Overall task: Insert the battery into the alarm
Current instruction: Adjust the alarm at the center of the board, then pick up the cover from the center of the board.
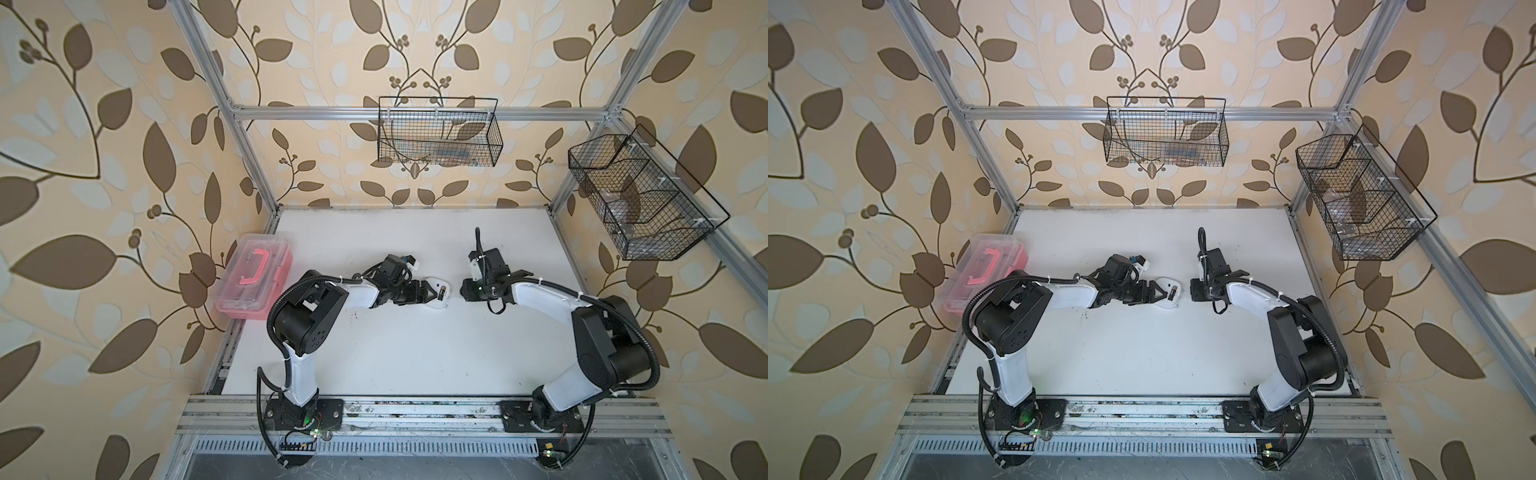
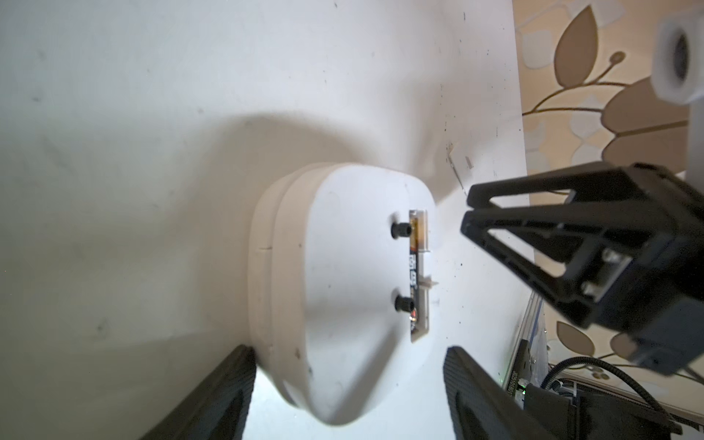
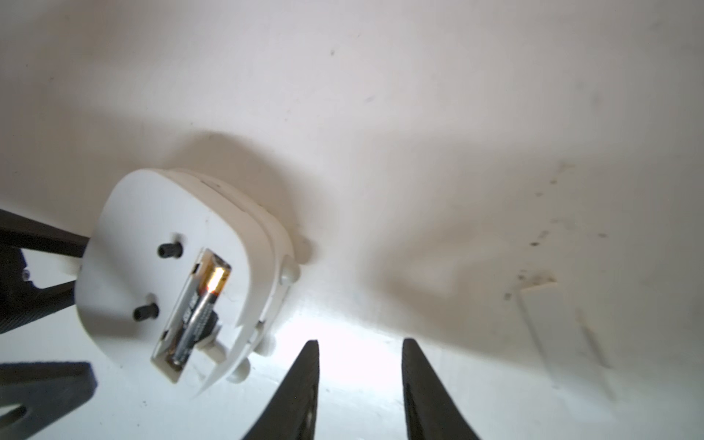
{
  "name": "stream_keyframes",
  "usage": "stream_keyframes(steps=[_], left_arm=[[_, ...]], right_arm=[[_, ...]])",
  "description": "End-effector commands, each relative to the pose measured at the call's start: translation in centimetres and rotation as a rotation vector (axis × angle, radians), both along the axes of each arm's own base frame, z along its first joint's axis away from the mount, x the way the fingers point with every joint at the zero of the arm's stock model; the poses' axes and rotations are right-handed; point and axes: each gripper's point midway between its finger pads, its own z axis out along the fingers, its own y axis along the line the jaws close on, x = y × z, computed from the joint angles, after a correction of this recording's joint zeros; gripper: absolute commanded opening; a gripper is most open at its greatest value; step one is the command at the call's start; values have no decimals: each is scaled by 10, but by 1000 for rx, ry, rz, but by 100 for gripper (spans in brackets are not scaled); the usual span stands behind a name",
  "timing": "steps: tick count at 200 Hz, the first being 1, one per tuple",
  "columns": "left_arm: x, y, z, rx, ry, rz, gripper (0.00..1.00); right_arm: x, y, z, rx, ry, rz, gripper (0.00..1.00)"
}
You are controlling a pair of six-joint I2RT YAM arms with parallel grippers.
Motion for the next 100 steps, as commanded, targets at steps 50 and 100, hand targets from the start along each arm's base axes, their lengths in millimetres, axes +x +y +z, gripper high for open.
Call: stream_keyframes(steps=[50, 100], left_arm=[[-4, -15, 16, -20, -27, -4, 80], [-1, -10, 21, 21, -54, 3, 80]], right_arm=[[9, -77, -7, -37, 69, -109, 46], [18, -79, -19, -12, 109, -99, 43]])
